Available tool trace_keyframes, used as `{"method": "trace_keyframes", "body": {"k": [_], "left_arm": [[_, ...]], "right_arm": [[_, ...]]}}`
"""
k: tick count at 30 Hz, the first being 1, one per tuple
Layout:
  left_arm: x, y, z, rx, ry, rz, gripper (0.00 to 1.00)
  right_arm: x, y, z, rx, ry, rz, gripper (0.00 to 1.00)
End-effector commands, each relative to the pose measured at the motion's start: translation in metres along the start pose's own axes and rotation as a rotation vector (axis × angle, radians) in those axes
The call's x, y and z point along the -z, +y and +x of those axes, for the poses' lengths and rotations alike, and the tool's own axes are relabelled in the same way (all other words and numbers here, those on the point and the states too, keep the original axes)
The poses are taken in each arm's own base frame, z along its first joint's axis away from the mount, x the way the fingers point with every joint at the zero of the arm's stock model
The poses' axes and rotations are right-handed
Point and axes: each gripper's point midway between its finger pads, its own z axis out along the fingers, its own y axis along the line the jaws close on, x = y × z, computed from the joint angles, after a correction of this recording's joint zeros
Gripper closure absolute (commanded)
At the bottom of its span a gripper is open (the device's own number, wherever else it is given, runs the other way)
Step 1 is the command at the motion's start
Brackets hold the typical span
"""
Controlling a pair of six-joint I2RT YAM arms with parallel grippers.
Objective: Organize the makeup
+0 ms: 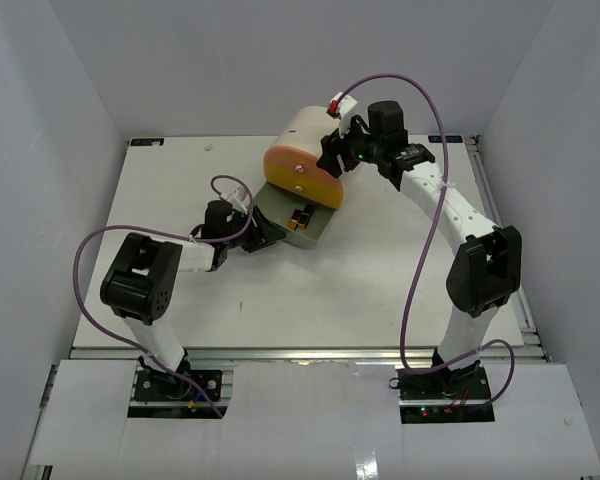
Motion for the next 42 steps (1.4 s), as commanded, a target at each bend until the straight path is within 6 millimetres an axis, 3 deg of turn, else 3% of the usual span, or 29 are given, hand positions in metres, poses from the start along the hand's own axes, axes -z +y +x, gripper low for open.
{"method": "trace_keyframes", "body": {"k": [1, 11, 20, 30, 37, 42], "left_arm": [[-0.018, -0.026, -0.025, -0.052, -0.039, 0.048, 0.40], [-0.065, -0.043, -0.051, -0.056, -0.080, 0.068, 0.41], [-0.088, -0.053, -0.089, -0.047, -0.165, 0.060, 0.41], [-0.094, -0.065, -0.109, -0.033, -0.223, 0.079, 0.41], [-0.088, -0.062, -0.108, 0.010, -0.257, 0.083, 0.41], [-0.074, -0.069, -0.099, -0.038, -0.236, 0.109, 0.40]], "right_arm": [[0.002, 0.014, -0.003, -0.008, -0.013, -0.062, 0.40], [0.000, 0.016, 0.007, 0.000, 0.004, -0.076, 0.43], [-0.001, 0.014, 0.012, 0.008, 0.018, -0.070, 0.43], [-0.001, 0.011, 0.014, 0.005, 0.031, -0.063, 0.43], [0.000, 0.010, 0.011, -0.004, 0.030, -0.059, 0.42], [0.003, 0.006, 0.008, 0.006, 0.028, -0.031, 0.22]]}}
